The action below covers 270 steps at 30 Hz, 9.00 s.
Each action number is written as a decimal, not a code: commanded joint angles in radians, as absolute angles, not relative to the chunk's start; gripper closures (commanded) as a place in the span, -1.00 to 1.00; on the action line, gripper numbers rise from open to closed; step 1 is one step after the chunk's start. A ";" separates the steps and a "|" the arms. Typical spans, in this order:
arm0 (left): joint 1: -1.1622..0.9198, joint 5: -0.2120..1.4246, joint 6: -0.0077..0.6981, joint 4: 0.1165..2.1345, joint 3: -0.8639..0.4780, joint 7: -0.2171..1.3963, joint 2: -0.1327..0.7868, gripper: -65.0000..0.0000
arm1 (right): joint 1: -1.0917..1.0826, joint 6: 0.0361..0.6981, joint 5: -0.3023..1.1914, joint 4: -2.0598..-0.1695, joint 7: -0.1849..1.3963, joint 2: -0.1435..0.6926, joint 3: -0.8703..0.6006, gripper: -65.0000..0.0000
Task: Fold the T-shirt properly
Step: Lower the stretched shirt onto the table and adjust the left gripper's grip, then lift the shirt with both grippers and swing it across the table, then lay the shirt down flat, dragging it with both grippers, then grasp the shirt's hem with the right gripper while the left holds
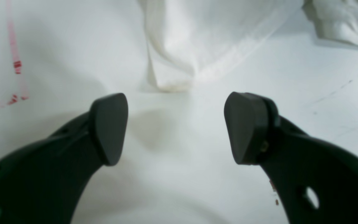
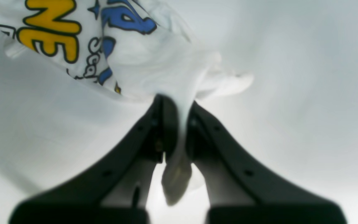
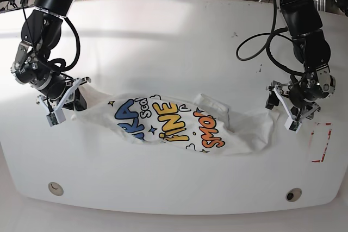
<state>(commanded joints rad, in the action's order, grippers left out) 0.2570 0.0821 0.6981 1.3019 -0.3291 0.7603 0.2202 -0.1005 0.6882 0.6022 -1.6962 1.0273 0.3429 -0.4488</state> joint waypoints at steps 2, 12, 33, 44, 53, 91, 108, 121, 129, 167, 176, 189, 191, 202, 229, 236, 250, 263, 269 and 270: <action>0.282 0.081 0.698 1.264 -0.329 0.742 0.220 -0.41 | -0.101 0.688 0.601 -1.696 1.027 0.332 -0.449 1.00; 0.377 0.077 0.698 1.038 -0.329 0.604 0.228 -0.41 | -0.101 0.685 0.601 -1.695 1.027 0.325 -0.449 1.00; 0.460 0.079 0.688 0.835 -0.326 0.535 0.222 0.72 | -0.102 0.682 0.599 -1.690 1.027 0.325 -0.450 1.00; 0.455 0.077 0.688 1.061 -0.328 0.573 0.231 1.00 | -0.110 0.688 0.607 -1.698 1.027 0.367 -0.455 1.00; 0.466 0.079 0.694 1.348 -0.331 0.714 0.266 1.00 | -0.196 0.685 0.602 -1.748 1.032 0.404 -0.453 1.00; 0.944 0.087 0.697 1.598 -0.377 1.027 0.386 1.00 | -0.869 0.688 0.607 -1.483 1.033 0.650 -0.236 1.00; 0.716 0.087 0.698 1.678 -0.427 1.029 0.357 1.00 | -0.518 0.690 0.622 -1.598 1.033 0.613 -0.372 1.00; 0.277 0.088 0.698 1.886 -0.449 1.061 0.320 1.00 | -0.131 0.690 0.622 -1.735 1.033 0.476 -0.507 1.00; 0.062 0.087 0.698 1.906 -0.567 1.056 0.318 1.00 | 0.058 0.698 0.619 -1.765 1.027 0.421 -0.562 1.00; -0.209 0.084 0.698 1.906 -0.700 1.055 0.323 1.00 | 0.386 0.698 0.727 -2.009 1.032 0.315 -0.630 -0.28; -0.209 0.079 0.698 1.906 -0.699 1.055 0.325 1.00 | 0.194 0.698 0.739 -1.959 1.067 0.315 -0.549 -0.28; -0.203 0.079 0.698 1.906 -0.693 1.055 0.326 1.00 | -0.228 0.698 0.455 -1.561 1.059 0.269 -0.348 -0.28; -0.208 0.079 0.698 1.914 -0.690 1.055 0.323 1.00 | -0.278 0.698 0.430 -1.511 1.055 0.257 -0.320 -0.28; -0.194 0.079 0.698 1.900 -0.690 1.055 0.321 1.00 | -0.429 0.698 0.318 -1.228 0.923 0.214 -0.232 -0.28; -0.189 0.079 0.698 1.893 -0.690 1.055 0.321 1.00 | -0.490 0.698 0.309 -0.920 0.687 0.140 -0.081 -0.16; -0.188 0.079 0.698 1.893 -0.690 1.055 0.325 1.00 | -0.492 0.698 0.309 -0.888 0.648 0.142 -0.081 0.00; -0.188 0.079 0.698 1.893 -0.690 1.055 0.323 1.00 | -0.539 0.682 0.309 -0.906 0.657 0.200 -0.081 -0.43; -0.188 0.079 0.698 1.893 -0.688 1.055 0.323 1.00 | -0.504 0.682 0.311 -0.845 0.622 0.168 -0.073 -0.28; -0.188 0.079 0.698 1.893 -0.670 1.055 0.325 1.00 | -0.476 0.674 0.312 -0.881 0.621 0.134 -0.001 -0.25; -0.188 0.079 0.698 1.893 -0.670 1.055 0.325 1.00 | -0.472 0.673 0.317 -0.885 0.619 0.130 -0.001 -0.18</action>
<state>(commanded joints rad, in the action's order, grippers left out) -0.1880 0.0790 0.6981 1.8926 -0.6697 1.0549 0.3245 -0.4718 0.6728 0.3168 -0.8846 0.6191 0.1297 -0.0008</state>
